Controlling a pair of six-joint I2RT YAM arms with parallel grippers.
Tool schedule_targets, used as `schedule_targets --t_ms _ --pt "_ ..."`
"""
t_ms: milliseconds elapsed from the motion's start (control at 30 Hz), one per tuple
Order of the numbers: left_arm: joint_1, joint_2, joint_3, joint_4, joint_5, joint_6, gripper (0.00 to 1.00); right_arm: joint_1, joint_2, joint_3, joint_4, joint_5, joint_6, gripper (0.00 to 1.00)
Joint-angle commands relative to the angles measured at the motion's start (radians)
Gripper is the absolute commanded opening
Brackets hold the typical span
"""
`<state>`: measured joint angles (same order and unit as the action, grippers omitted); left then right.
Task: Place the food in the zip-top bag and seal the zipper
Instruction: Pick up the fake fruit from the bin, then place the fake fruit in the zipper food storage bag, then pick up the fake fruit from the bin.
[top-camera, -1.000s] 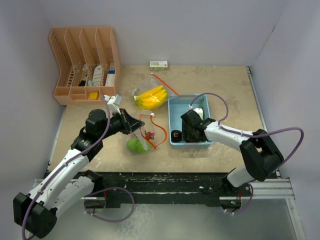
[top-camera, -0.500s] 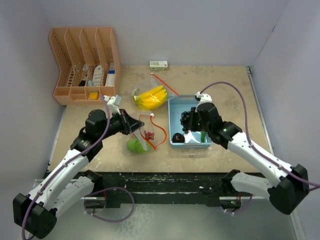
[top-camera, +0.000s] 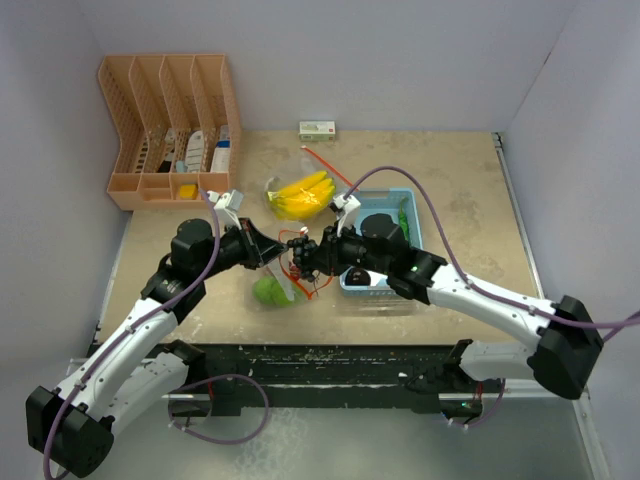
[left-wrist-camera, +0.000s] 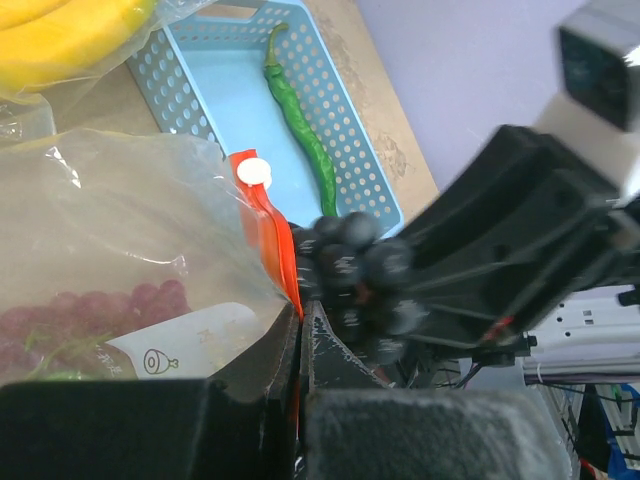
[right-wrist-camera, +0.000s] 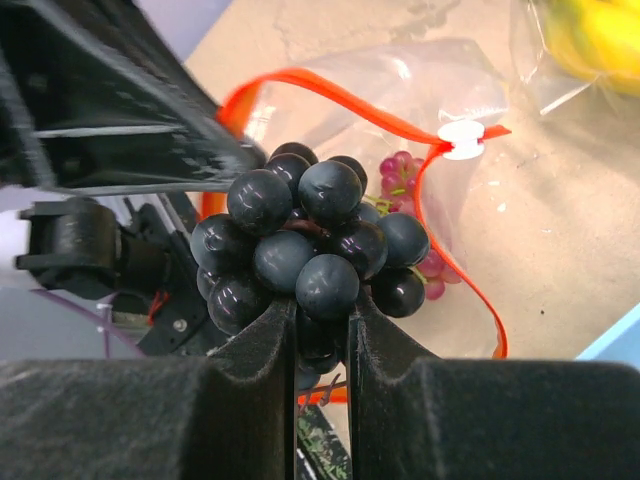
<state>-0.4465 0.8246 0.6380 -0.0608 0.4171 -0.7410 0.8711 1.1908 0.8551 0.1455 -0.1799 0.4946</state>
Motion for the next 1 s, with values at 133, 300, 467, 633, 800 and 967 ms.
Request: schedule_targets --t_ms 133,300,467,633,800,967 --pt "-0.003 -0.028 0.069 0.053 0.015 -0.001 0.0 0.04 0.191 0.059 0.1 0.056 -0.021 0.1" --pt "-0.003 -0.016 0.066 0.061 0.018 -0.001 0.0 0.065 0.275 0.133 0.091 0.089 -0.028 0.29" --pt "-0.003 -0.012 0.056 0.068 0.025 -0.002 0.0 0.093 0.273 0.201 0.08 0.147 -0.039 0.71" --pt "-0.003 -0.016 0.051 0.061 0.014 0.003 0.0 0.095 0.208 0.189 -0.002 0.204 -0.046 0.98" --pt "-0.003 -0.015 0.051 0.061 0.015 0.008 0.0 0.095 0.052 0.097 -0.139 0.37 -0.022 1.0" --pt "-0.002 -0.02 0.054 0.054 0.014 0.016 0.0 0.086 -0.048 0.066 -0.479 0.643 0.137 1.0"
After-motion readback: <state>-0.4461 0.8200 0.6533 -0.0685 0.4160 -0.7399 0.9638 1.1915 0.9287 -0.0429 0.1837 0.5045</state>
